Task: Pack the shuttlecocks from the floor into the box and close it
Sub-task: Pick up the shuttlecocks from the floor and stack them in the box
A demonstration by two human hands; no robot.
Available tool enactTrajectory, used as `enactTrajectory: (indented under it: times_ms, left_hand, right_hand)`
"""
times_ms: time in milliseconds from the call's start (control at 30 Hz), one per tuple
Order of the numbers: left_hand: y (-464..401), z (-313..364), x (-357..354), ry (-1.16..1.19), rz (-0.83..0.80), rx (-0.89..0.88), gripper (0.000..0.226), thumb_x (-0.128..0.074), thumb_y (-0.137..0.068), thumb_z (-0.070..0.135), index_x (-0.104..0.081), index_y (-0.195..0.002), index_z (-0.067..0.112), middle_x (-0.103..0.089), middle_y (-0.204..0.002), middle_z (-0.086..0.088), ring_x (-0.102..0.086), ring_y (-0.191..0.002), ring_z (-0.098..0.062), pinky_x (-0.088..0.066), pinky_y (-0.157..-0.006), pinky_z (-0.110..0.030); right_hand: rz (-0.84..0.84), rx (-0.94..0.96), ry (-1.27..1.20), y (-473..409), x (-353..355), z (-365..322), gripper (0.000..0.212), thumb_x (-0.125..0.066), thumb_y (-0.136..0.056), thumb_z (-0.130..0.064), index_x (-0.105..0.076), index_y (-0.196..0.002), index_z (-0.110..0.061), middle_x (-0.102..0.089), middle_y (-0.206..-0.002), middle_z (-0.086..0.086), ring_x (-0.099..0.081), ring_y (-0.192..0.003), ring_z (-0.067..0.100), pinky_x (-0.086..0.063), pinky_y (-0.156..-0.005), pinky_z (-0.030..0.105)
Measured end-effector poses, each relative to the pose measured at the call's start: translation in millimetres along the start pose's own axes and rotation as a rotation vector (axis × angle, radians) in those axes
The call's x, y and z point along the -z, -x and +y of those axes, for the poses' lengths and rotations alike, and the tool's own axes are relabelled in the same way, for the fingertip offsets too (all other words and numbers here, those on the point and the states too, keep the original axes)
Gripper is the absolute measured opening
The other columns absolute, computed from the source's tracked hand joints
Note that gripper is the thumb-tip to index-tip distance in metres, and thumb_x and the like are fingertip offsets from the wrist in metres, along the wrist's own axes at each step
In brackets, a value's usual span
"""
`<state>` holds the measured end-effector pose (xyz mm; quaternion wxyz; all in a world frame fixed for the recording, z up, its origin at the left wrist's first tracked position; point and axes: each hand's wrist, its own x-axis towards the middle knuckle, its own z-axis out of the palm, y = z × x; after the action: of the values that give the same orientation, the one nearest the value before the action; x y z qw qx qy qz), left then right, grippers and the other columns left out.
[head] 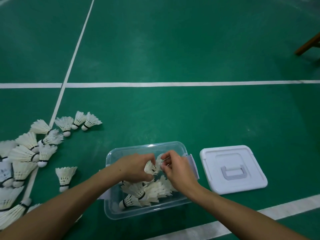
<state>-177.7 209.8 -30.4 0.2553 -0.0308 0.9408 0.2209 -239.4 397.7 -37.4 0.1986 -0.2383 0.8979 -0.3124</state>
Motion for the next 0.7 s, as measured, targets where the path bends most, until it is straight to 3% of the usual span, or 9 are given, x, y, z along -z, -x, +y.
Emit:
enactTrajectory:
  times_ms: [267,400,500,633,700]
  left_hand:
    - [7,3,-6,0.003,0.078,0.013,0.060,-0.065,-0.092,0.056,-0.039,-0.143,0.040,-0.065,-0.088,0.008,-0.064,-0.084,-0.015,-0.055,-0.075,-0.036]
    - [6,4,-9,0.022,0.121,0.008,0.064,-0.064,-0.092,0.055,-0.036,-0.147,0.038,-0.071,-0.095,0.005,-0.066,-0.086,-0.015,-0.056,-0.074,-0.035]
    - [9,5,-9,0.074,0.176,0.001,0.058,-0.063,-0.094,0.055,-0.041,-0.144,0.035,-0.068,-0.092,0.008,-0.063,-0.082,-0.011,-0.054,-0.071,-0.033]
    - [18,10,-5,0.218,0.304,-0.026,0.049,-0.059,-0.098,0.058,-0.048,-0.138,0.032,-0.067,-0.084,0.011,-0.061,-0.075,0.000,-0.044,-0.063,-0.022]
    - [23,11,1,0.313,0.376,-0.045,0.052,-0.051,-0.097,0.067,-0.047,-0.136,0.032,-0.069,-0.087,0.009,-0.065,-0.075,-0.002,-0.050,-0.066,-0.022]
  right_hand:
    - [-0.091,-0.192,-0.087,-16,-13,8,0.024,-0.064,-0.099,-0.002,-0.057,-0.104,-0.025,-0.072,-0.093,0.000,-0.072,-0.085,0.017,-0.064,-0.081,0.043]
    - [-0.092,-0.213,-0.023,-24,-19,10,0.026,-0.068,-0.097,-0.003,-0.061,-0.118,-0.018,-0.073,-0.096,-0.002,-0.071,-0.087,0.014,-0.063,-0.081,0.038]
    - [-0.145,-0.212,0.014,-22,-16,7,0.039,-0.067,-0.097,-0.001,-0.058,-0.132,-0.016,-0.074,-0.112,0.002,-0.071,-0.099,0.017,-0.062,-0.087,0.038]
    - [-0.214,-0.154,0.115,-6,4,-6,0.057,-0.064,-0.100,-0.001,-0.044,-0.152,-0.012,-0.059,-0.148,0.007,-0.057,-0.133,0.023,-0.050,-0.111,0.038]
    - [-0.190,-0.105,0.107,5,21,-15,0.058,-0.064,-0.102,-0.009,-0.042,-0.156,-0.016,-0.054,-0.154,0.004,-0.053,-0.139,0.021,-0.046,-0.116,0.038]
